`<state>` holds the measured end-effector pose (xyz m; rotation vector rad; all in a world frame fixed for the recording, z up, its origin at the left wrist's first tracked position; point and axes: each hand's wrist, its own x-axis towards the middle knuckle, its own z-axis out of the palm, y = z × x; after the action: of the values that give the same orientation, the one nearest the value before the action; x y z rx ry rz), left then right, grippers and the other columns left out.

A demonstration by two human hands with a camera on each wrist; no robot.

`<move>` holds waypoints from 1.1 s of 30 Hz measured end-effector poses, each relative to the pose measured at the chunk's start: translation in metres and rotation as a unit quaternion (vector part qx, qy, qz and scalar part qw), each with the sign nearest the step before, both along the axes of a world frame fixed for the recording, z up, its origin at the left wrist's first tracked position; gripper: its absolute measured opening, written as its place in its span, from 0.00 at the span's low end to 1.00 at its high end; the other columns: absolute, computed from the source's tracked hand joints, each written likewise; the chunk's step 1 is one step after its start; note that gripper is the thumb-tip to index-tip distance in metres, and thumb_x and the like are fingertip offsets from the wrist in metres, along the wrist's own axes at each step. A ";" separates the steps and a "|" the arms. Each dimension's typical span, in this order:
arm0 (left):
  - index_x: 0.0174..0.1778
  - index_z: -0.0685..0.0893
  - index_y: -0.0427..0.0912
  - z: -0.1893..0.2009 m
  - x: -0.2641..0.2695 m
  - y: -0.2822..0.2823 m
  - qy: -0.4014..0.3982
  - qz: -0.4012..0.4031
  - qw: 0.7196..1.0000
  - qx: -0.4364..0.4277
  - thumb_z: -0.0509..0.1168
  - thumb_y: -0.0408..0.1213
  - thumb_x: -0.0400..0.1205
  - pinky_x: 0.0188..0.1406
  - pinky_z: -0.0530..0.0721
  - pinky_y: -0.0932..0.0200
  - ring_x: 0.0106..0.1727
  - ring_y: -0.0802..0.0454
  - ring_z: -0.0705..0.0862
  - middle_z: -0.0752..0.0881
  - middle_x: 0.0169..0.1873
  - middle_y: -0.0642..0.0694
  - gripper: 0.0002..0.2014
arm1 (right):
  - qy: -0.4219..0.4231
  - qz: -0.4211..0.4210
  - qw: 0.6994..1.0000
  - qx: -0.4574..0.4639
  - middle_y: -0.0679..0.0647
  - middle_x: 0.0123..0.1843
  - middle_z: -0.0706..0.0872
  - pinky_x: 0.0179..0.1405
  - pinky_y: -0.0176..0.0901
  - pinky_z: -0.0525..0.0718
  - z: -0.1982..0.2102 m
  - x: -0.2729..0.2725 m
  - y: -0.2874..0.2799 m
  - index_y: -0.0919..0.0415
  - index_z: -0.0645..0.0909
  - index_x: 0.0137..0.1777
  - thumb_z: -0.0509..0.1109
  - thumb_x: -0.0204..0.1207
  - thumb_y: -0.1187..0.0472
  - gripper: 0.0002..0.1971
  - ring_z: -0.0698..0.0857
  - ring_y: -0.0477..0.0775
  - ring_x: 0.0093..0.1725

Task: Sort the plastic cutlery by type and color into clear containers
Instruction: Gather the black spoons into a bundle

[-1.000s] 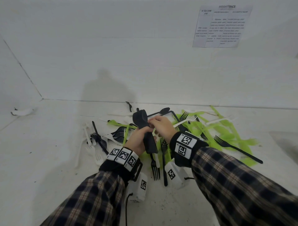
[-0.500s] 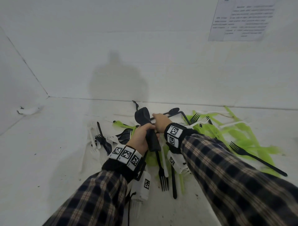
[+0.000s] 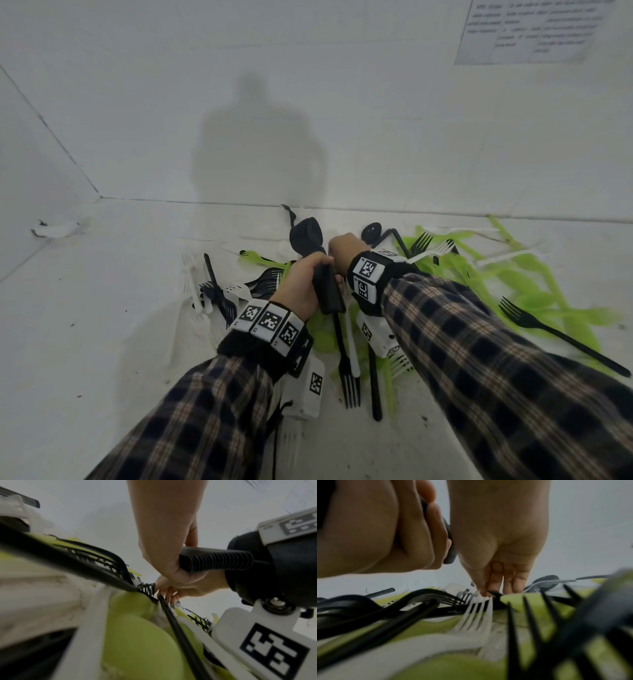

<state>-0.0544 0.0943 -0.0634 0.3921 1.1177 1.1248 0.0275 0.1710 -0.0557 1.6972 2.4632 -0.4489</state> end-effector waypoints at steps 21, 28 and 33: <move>0.36 0.75 0.36 0.005 0.002 -0.007 0.016 -0.015 1.000 -0.002 0.60 0.32 0.78 0.28 0.80 0.58 0.26 0.51 0.77 0.77 0.27 0.43 0.06 | 0.062 -0.089 0.994 0.022 0.64 0.64 0.82 0.57 0.43 0.80 -0.006 0.002 -0.011 0.72 0.79 0.61 0.60 0.82 0.68 0.12 0.81 0.61 0.65; 0.39 0.74 0.36 0.003 0.004 -0.008 0.032 -0.003 0.999 -0.006 0.61 0.31 0.79 0.26 0.80 0.58 0.29 0.50 0.78 0.76 0.31 0.43 0.04 | 0.176 -0.157 0.972 0.008 0.64 0.71 0.66 0.57 0.44 0.78 -0.006 0.009 -0.009 0.68 0.69 0.69 0.64 0.76 0.72 0.20 0.80 0.62 0.58; 0.44 0.73 0.36 0.006 0.006 -0.008 0.021 0.007 1.000 -0.006 0.62 0.30 0.78 0.23 0.81 0.61 0.25 0.51 0.78 0.76 0.32 0.42 0.04 | 0.229 -0.197 0.953 -0.004 0.66 0.71 0.68 0.64 0.51 0.79 0.002 0.005 -0.017 0.68 0.64 0.70 0.62 0.77 0.70 0.21 0.78 0.65 0.66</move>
<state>-0.0488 0.0859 -0.0577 0.4008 1.1645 1.1258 0.0322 0.1539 -0.0537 2.3113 2.3717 -0.9940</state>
